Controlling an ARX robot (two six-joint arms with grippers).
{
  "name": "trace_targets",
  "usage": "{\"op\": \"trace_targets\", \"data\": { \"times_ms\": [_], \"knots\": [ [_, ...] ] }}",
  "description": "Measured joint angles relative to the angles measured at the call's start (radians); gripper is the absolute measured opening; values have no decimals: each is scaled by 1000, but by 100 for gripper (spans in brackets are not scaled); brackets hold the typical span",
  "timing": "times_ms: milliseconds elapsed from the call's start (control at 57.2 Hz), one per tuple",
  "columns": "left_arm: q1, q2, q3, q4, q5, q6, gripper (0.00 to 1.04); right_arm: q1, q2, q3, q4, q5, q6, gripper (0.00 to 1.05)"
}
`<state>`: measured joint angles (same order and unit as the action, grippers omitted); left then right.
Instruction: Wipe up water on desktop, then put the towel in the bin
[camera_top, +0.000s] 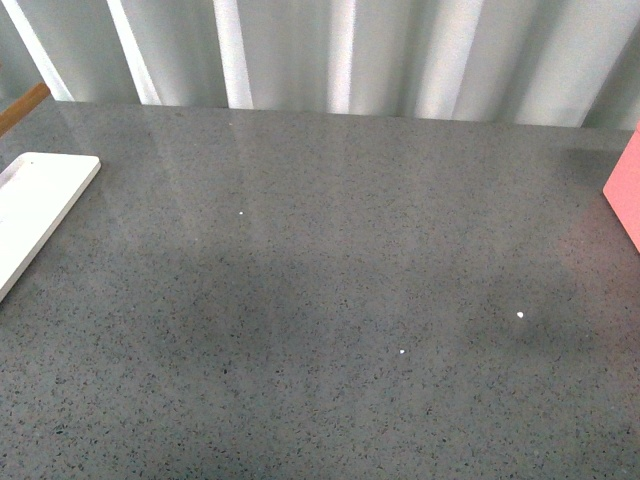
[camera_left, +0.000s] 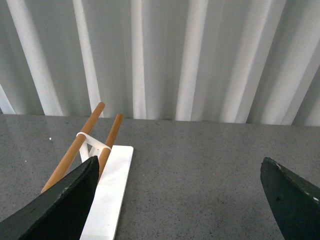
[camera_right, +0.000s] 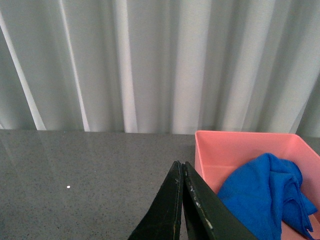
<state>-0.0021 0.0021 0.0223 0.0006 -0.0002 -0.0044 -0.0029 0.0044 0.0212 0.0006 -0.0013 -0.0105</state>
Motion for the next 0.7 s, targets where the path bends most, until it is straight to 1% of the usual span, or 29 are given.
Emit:
{"op": "trace_targets", "data": {
  "times_ms": [87,384,402,437,454,489,507,542,577,647,699],
  "knots": [
    [0,0,0,0,0,0,98,0,0,0,0,0,0,19],
    [0,0,0,0,0,0,98,0,0,0,0,0,0,71],
    [0,0,0,0,0,0,98,0,0,0,0,0,0,72],
    [0,0,0,0,0,0,98,0,0,0,0,0,0,79],
    [0,0,0,0,0,0,98,0,0,0,0,0,0,81],
    [0,0,0,0,0,0,98,0,0,0,0,0,0,88],
    [0,0,0,0,0,0,98,0,0,0,0,0,0,90],
    [0,0,0,0,0,0,98,0,0,0,0,0,0,97],
    [0,0,0,0,0,0,98,0,0,0,0,0,2,100],
    [0,0,0,0,0,0,98,0,0,0,0,0,1,97],
    [0,0,0,0,0,0,98,0,0,0,0,0,1,98]
  ]
}}
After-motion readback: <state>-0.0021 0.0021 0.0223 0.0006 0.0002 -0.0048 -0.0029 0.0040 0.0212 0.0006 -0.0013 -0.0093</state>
